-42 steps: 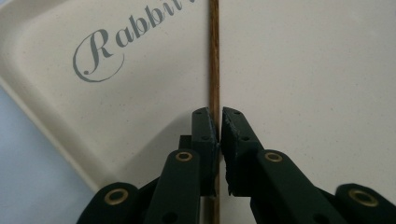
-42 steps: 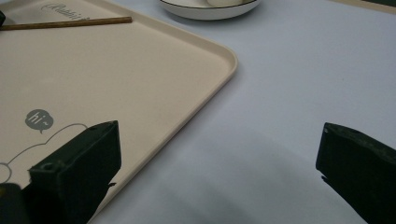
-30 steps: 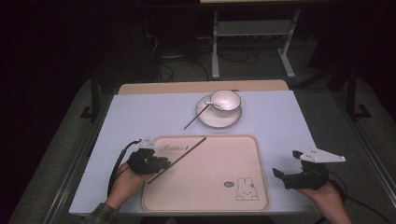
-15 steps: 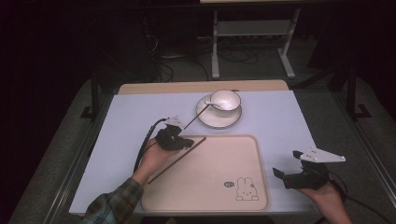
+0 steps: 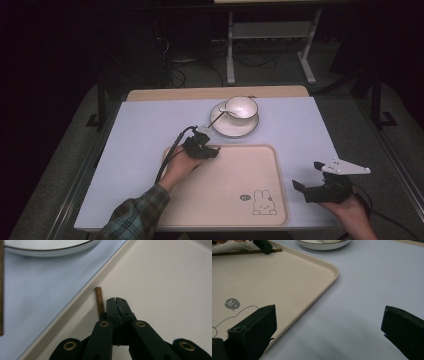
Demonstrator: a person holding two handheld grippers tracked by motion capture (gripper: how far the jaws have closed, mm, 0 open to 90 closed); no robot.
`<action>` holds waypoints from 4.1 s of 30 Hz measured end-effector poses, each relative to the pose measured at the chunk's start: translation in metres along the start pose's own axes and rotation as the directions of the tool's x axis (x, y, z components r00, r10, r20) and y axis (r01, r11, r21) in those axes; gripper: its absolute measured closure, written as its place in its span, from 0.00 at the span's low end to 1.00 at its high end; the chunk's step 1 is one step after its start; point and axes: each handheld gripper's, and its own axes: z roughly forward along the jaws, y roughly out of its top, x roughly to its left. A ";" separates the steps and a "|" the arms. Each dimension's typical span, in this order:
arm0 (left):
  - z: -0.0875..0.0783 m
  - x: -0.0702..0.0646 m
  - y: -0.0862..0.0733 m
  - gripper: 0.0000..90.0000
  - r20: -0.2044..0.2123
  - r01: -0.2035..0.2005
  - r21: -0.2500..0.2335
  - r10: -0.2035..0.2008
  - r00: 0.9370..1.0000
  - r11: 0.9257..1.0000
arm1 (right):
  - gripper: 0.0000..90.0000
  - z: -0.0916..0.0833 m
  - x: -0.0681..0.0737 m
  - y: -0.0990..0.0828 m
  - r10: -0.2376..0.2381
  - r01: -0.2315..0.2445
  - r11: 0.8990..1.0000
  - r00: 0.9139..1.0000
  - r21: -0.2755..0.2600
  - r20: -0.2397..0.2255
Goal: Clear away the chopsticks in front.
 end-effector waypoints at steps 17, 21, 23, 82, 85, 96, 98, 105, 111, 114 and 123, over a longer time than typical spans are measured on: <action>-0.040 0.024 -0.040 1.00 -0.040 0.101 0.002 -0.101 0.994 0.995 | 0.00 0.000 0.000 0.000 -0.002 0.002 1.000 1.000 -0.002 0.003; -0.056 0.030 -0.052 0.99 -0.056 0.123 -0.010 -0.123 0.991 0.992 | 0.00 0.000 0.000 0.000 -0.001 0.001 1.000 1.000 -0.002 0.003; -0.061 0.032 -0.057 0.99 -0.059 0.135 -0.013 -0.135 0.989 0.991 | 0.00 0.000 0.001 0.001 -0.001 0.001 1.000 1.000 -0.003 0.003; -0.001 0.091 0.074 0.94 -0.140 0.144 -0.110 -0.158 0.977 0.984 | 0.00 0.000 -0.001 0.000 -0.001 0.001 1.000 1.000 -0.014 -0.004; -0.011 0.091 0.070 0.94 -0.146 0.150 -0.114 -0.166 0.975 0.982 | 0.00 0.000 -0.001 0.000 -0.001 0.001 1.000 1.000 -0.013 -0.004; -0.067 0.081 0.015 0.94 -0.163 0.200 -0.134 -0.220 0.962 0.971 | 0.00 0.000 0.000 0.000 -0.004 0.004 1.000 1.000 -0.009 0.002; -0.077 0.075 0.002 0.94 -0.157 0.203 -0.142 -0.224 0.962 0.969 | 0.00 0.000 0.000 0.000 -0.003 0.003 1.000 1.000 -0.009 0.002; -0.095 0.047 -0.032 0.94 -0.134 0.200 -0.152 -0.221 0.966 0.968 | 0.00 0.000 0.001 0.000 -0.005 0.005 1.000 1.000 -0.008 0.005; -0.094 0.013 -0.051 0.94 -0.105 0.177 -0.134 -0.192 0.976 0.975 | 0.00 0.000 0.002 0.000 -0.008 0.008 1.000 1.000 -0.006 0.005; -0.092 -0.004 -0.054 0.94 -0.081 0.160 -0.130 -0.171 0.982 0.979 | 0.00 -0.001 0.002 0.000 -0.008 0.008 1.000 1.000 -0.005 0.006; -0.055 -0.052 -0.055 0.94 -0.012 0.081 -0.034 -0.081 0.997 0.996 | 0.00 -0.001 0.003 0.000 -0.011 0.011 1.000 1.000 -0.007 0.003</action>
